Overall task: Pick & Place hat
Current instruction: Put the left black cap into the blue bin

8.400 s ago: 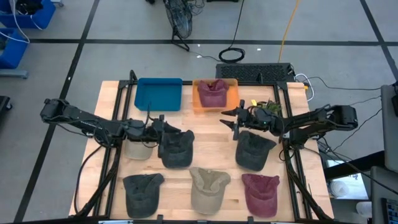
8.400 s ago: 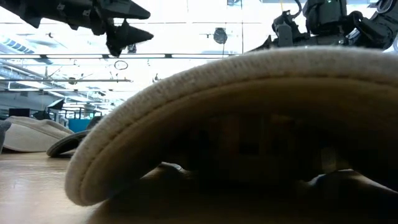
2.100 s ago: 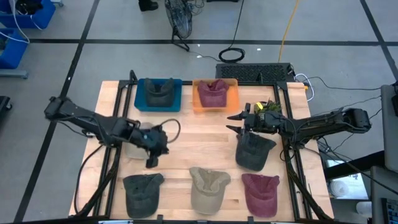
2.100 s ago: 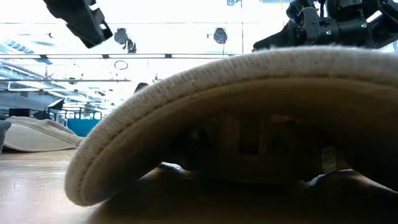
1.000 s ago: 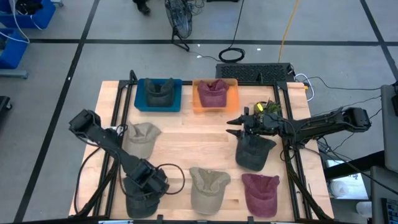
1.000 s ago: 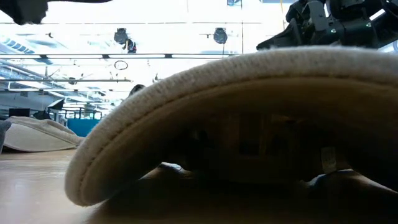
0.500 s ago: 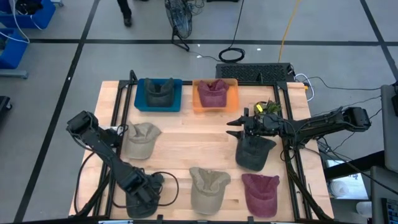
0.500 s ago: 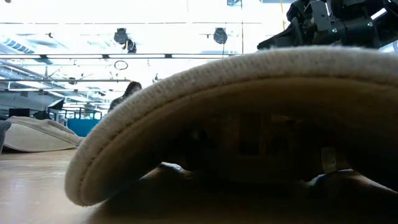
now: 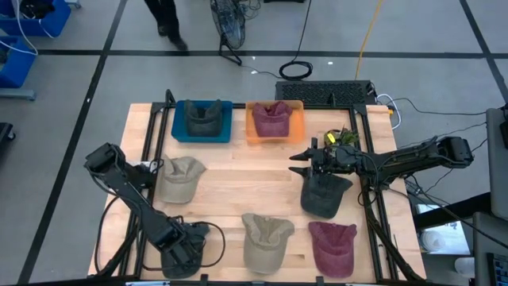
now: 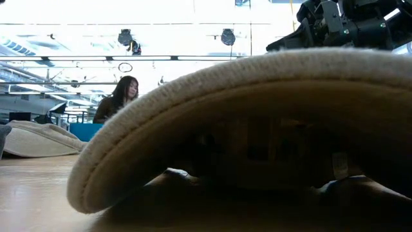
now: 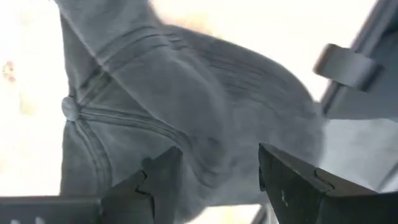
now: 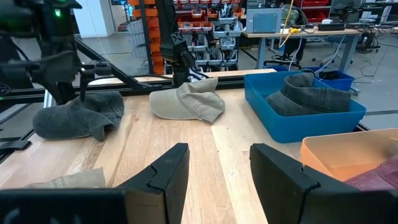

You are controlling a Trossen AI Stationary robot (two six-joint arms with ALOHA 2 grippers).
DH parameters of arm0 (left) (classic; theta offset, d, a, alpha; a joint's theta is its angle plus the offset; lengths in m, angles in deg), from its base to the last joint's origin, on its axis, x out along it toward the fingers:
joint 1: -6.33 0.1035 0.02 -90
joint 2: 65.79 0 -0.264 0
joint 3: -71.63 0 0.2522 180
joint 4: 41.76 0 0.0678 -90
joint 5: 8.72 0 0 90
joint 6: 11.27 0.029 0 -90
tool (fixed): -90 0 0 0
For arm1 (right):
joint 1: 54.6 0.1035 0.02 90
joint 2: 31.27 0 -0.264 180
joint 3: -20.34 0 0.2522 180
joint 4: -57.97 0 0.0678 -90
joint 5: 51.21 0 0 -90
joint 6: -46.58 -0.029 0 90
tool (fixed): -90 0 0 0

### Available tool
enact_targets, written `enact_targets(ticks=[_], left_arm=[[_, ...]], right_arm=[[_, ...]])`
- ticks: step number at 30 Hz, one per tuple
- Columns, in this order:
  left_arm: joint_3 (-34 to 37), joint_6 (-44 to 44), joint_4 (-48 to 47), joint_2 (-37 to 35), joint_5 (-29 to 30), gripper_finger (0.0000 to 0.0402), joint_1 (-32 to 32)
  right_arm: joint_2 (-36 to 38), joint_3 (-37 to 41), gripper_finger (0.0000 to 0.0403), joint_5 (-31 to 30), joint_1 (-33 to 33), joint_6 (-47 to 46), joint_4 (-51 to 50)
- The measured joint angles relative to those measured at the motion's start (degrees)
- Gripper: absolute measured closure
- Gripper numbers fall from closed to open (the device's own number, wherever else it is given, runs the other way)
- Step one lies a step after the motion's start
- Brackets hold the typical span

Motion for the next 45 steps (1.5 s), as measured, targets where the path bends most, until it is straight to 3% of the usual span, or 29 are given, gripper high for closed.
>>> enact_targets(ticks=[17, 21, 29, 35, 40, 45], left_arm=[[0.81, 8.27, -0.74, 3.67, -3.69, 0.0195, 0.04], [0.81, 9.28, -0.98, 3.67, -4.27, 0.0237, 0.04], [0.81, 11.22, -0.96, 3.62, -5.39, 0.0383, 0.75], [-0.10, 10.63, -1.33, 2.82, -12.17, 0.0384, 3.44], [-5.05, 16.62, -8.75, 0.31, -11.34, 0.0392, 5.66], [-12.59, 26.09, -27.11, -0.84, -0.23, 0.0390, 8.18]], right_arm=[[-0.02, 0.00, 0.0248, -0.02, -0.02, 0.17, -0.20], [0.00, 0.00, 0.0248, -0.02, -0.02, 0.18, -0.31], [0.00, 0.00, 0.0248, -0.02, -0.02, 0.42, -0.37], [-0.01, 0.00, 0.0248, -0.02, -0.02, 0.42, -0.35], [0.00, 0.00, 0.0248, -0.02, -0.02, 0.42, -0.33], [-0.01, -0.02, 0.0248, -0.02, -0.02, 0.42, 0.07]])
